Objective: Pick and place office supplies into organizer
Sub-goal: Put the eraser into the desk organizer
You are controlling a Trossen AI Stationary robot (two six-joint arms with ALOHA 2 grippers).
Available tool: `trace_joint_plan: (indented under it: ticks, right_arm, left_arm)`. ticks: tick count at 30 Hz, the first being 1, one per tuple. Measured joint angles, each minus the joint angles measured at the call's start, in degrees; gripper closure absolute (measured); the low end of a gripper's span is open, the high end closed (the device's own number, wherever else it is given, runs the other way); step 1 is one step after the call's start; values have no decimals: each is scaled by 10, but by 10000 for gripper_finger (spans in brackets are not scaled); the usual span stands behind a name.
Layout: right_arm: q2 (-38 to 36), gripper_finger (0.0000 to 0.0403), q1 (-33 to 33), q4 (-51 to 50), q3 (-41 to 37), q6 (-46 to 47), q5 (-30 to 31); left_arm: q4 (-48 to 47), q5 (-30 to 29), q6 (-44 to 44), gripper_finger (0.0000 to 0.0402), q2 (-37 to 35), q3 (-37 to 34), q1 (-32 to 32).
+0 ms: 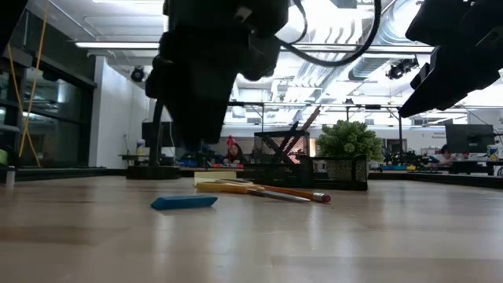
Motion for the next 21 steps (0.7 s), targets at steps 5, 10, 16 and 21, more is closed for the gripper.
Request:
trace_joint_plan:
  ticks: [5,10,16,21]
  right_arm:
    - [0,394,0,6,0,4,1]
    - [0,394,0,5,0,4,4]
    - [0,394,0,5,0,4,0]
    - [0,394,0,4,0,4,-25]
  left_arm:
    - [-19,11,9,237,18,0,-2]
    - [-4,22,11,254,30,1,-2]
    - [-2,28,-1,265,49,2,-1]
    - [2,33,-8,266,63,2,-1]
